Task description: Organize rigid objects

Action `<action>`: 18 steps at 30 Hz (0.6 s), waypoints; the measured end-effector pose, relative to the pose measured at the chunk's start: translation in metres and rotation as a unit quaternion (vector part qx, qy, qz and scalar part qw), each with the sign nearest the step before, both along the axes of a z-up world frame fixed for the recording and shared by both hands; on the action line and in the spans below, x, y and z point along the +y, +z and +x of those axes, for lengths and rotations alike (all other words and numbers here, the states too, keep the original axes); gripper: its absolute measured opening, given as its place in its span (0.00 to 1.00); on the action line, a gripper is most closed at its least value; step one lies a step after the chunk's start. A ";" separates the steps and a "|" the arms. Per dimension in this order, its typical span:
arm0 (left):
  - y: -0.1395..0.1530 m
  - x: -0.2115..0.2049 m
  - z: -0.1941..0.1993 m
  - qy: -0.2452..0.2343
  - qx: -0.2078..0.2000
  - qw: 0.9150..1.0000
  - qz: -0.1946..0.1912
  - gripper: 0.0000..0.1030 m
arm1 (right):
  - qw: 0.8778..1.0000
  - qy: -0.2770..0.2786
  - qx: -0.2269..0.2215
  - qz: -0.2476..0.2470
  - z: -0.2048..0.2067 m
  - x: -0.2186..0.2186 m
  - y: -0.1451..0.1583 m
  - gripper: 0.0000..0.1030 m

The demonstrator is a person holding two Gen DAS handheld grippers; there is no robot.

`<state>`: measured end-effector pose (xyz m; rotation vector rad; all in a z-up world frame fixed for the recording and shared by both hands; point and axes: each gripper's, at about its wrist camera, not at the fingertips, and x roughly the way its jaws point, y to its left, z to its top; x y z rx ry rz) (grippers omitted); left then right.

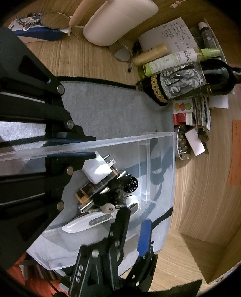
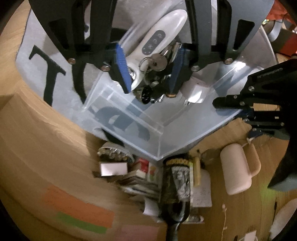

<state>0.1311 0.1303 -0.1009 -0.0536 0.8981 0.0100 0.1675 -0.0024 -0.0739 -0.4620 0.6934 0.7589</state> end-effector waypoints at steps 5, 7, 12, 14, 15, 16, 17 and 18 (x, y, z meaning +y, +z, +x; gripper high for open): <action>0.007 -0.002 -0.003 0.006 -0.004 1.000 0.011 0.09 | 1.000 -0.008 -0.013 0.022 -0.004 -0.013 0.012 0.50; 0.012 -0.003 -0.005 0.012 -0.009 1.000 0.020 0.10 | 0.999 -0.011 -0.018 0.030 -0.006 -0.019 0.017 0.51; 0.033 -0.005 -0.015 0.035 -0.038 0.998 0.027 0.31 | 0.998 -0.025 -0.032 0.055 -0.014 -0.039 0.028 0.66; 0.043 -0.009 -0.022 0.040 -0.057 0.997 0.027 0.43 | 0.997 -0.029 -0.038 0.066 -0.018 -0.049 0.034 0.67; 0.048 -0.012 -0.025 0.040 -0.066 0.997 0.029 0.44 | 0.996 -0.031 -0.040 0.070 -0.020 -0.053 0.036 0.67; 0.053 -0.016 -0.028 0.040 -0.075 0.996 0.033 0.46 | 0.996 -0.034 -0.044 0.075 -0.022 -0.059 0.039 0.68; 0.058 -0.021 -0.032 0.039 -0.085 0.995 0.035 0.50 | 0.995 -0.037 -0.048 0.079 -0.025 -0.064 0.042 0.70; 0.063 -0.025 -0.035 0.037 -0.094 0.994 0.036 0.52 | 0.994 -0.040 -0.052 0.083 -0.027 -0.068 0.044 0.74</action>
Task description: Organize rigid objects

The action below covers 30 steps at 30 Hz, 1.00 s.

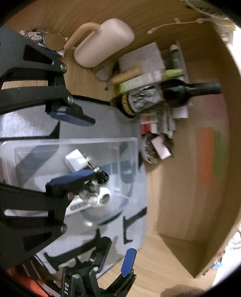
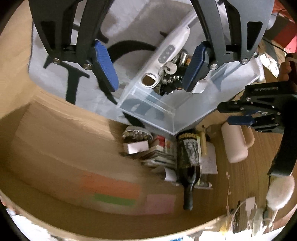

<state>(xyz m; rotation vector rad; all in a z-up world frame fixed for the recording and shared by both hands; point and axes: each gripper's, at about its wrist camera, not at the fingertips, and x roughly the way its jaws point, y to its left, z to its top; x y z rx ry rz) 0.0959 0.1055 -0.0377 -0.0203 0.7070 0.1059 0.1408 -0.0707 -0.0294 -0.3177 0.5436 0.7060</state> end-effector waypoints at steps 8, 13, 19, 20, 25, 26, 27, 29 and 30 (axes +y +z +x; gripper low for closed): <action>0.030 -0.038 -0.041 -0.013 -0.085 0.996 0.012 0.78 | 0.998 -0.026 -0.041 0.034 -0.030 -0.038 0.021 0.87; 0.039 -0.051 -0.064 -0.020 -0.123 0.992 0.001 0.87 | 0.995 -0.046 -0.067 0.053 -0.051 -0.057 0.030 0.96; 0.044 -0.063 -0.087 -0.028 -0.169 0.985 -0.014 0.98 | 0.989 -0.075 -0.097 0.079 -0.076 -0.079 0.035 1.00; 0.045 -0.066 -0.090 -0.029 -0.177 0.984 -0.014 0.99 | 0.988 -0.080 -0.099 0.083 -0.079 -0.082 0.035 1.00; 0.045 -0.076 -0.104 -0.029 -0.211 0.977 -0.007 0.99 | 0.984 -0.100 -0.108 0.103 -0.091 -0.093 0.036 1.00; 0.045 -0.078 -0.106 -0.029 -0.216 0.976 -0.009 1.00 | 0.983 -0.100 -0.110 0.104 -0.092 -0.094 0.035 1.00; 0.044 -0.078 -0.107 -0.029 -0.219 0.975 -0.010 1.00 | 0.983 -0.099 -0.111 0.106 -0.094 -0.095 0.034 1.00; 0.042 -0.079 -0.108 -0.031 -0.221 0.975 -0.015 1.00 | 0.983 -0.099 -0.112 0.109 -0.097 -0.096 0.033 1.00; 0.041 -0.080 -0.108 -0.032 -0.221 0.975 -0.016 1.00 | 0.983 -0.098 -0.112 0.110 -0.098 -0.096 0.032 1.00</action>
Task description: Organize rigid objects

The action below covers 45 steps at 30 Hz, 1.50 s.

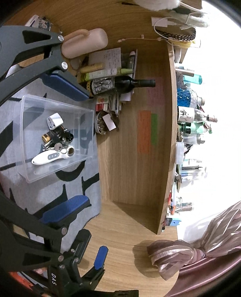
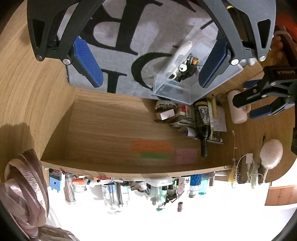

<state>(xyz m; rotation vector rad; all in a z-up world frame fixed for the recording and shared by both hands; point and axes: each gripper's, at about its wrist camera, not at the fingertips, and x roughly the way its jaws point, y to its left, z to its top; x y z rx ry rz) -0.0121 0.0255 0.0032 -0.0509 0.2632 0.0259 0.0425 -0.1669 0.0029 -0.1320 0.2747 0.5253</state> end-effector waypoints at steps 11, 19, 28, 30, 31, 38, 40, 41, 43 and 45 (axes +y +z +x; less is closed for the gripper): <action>-0.004 -0.002 -0.001 0.000 -0.002 1.000 0.001 1.00 | 1.000 0.003 -0.001 0.004 -0.005 0.000 -0.003 1.00; -0.005 -0.003 -0.001 0.000 -0.002 1.000 0.001 1.00 | 1.000 0.000 0.000 0.009 -0.003 -0.003 -0.002 1.00; -0.005 -0.003 0.002 -0.005 -0.002 1.000 0.000 1.00 | 1.000 -0.004 -0.003 0.011 -0.004 -0.006 0.000 1.00; -0.006 -0.003 0.001 -0.005 -0.002 1.000 0.000 1.00 | 1.000 -0.004 -0.002 0.010 -0.003 -0.006 0.000 1.00; -0.006 -0.003 0.002 -0.005 -0.002 1.000 0.000 1.00 | 1.000 -0.004 -0.002 0.009 -0.003 -0.006 0.000 1.00; -0.006 -0.003 0.002 -0.005 -0.003 1.000 0.001 1.00 | 1.000 -0.003 0.003 0.008 0.000 -0.008 -0.001 1.00; -0.006 -0.003 0.002 -0.005 -0.002 1.000 0.001 1.00 | 1.000 -0.001 0.003 0.009 0.000 -0.008 -0.001 1.00; -0.006 -0.003 0.002 -0.005 -0.002 1.000 0.001 1.00 | 1.000 -0.002 0.003 0.008 0.000 -0.008 -0.001 1.00; -0.006 -0.003 0.003 -0.006 -0.001 1.000 0.001 1.00 | 1.000 -0.002 0.003 0.007 0.000 -0.007 -0.001 1.00; -0.006 -0.003 0.003 -0.005 -0.002 1.000 0.001 1.00 | 1.000 -0.002 0.003 0.007 0.000 -0.006 -0.001 1.00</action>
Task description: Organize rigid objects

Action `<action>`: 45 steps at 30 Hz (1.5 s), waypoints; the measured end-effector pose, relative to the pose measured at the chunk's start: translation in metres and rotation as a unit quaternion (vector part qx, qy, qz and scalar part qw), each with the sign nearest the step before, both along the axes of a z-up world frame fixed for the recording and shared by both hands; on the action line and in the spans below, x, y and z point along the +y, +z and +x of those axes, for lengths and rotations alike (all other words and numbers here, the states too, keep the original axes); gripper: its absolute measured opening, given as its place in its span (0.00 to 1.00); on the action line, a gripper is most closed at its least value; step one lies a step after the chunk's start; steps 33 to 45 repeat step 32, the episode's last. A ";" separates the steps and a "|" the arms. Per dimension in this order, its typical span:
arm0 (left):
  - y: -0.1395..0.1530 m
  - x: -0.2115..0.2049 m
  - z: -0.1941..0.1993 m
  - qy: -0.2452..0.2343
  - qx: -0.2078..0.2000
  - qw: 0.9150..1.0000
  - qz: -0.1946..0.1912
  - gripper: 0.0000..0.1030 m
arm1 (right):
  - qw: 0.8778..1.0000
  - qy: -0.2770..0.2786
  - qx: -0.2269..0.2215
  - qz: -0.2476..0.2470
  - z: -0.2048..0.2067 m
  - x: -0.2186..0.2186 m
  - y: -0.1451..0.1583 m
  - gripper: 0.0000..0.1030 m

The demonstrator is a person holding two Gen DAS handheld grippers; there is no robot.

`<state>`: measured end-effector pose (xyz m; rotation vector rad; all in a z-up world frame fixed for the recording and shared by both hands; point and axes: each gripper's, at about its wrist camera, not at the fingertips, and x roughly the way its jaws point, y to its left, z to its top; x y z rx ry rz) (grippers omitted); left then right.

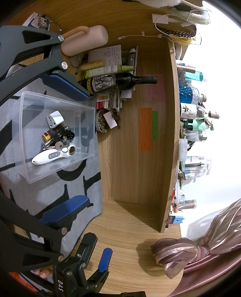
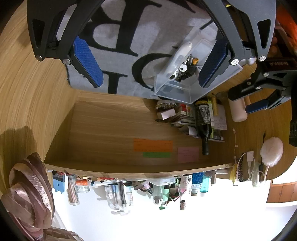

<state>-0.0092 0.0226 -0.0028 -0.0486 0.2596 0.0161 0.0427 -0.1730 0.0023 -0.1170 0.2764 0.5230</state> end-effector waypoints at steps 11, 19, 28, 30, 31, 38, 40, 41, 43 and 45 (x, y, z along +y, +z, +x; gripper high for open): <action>-0.004 0.004 0.007 -0.011 0.007 1.000 -0.005 1.00 | 1.000 0.002 -0.001 -0.004 0.001 0.002 -0.001 1.00; -0.006 0.005 0.009 -0.024 0.010 1.000 -0.009 1.00 | 1.000 0.003 0.002 -0.004 0.002 0.004 -0.002 1.00; -0.009 0.006 0.013 -0.033 0.017 0.999 -0.010 1.00 | 1.000 0.009 0.008 -0.007 0.009 0.005 -0.005 1.00; -0.009 0.007 0.015 -0.034 0.019 0.999 -0.009 1.00 | 1.000 0.010 0.010 -0.006 0.011 0.005 -0.006 1.00; -0.009 0.007 0.016 -0.035 0.020 0.999 -0.009 1.00 | 1.000 0.010 0.011 -0.006 0.012 0.005 -0.006 1.00; -0.009 0.008 0.017 -0.035 0.022 0.999 -0.009 1.00 | 1.000 0.011 0.012 -0.006 0.013 0.004 -0.006 1.00; -0.009 0.008 0.017 -0.035 0.022 0.999 -0.009 1.00 | 1.000 0.011 0.012 -0.006 0.013 0.004 -0.006 1.00; -0.009 0.008 0.017 -0.035 0.022 0.999 -0.009 1.00 | 1.000 0.011 0.012 -0.006 0.013 0.004 -0.006 1.00; -0.009 0.008 0.017 -0.035 0.022 0.999 -0.009 1.00 | 1.000 0.011 0.012 -0.006 0.013 0.004 -0.006 1.00; -0.009 0.008 0.017 -0.035 0.022 0.999 -0.009 1.00 | 1.000 0.011 0.012 -0.006 0.013 0.004 -0.006 1.00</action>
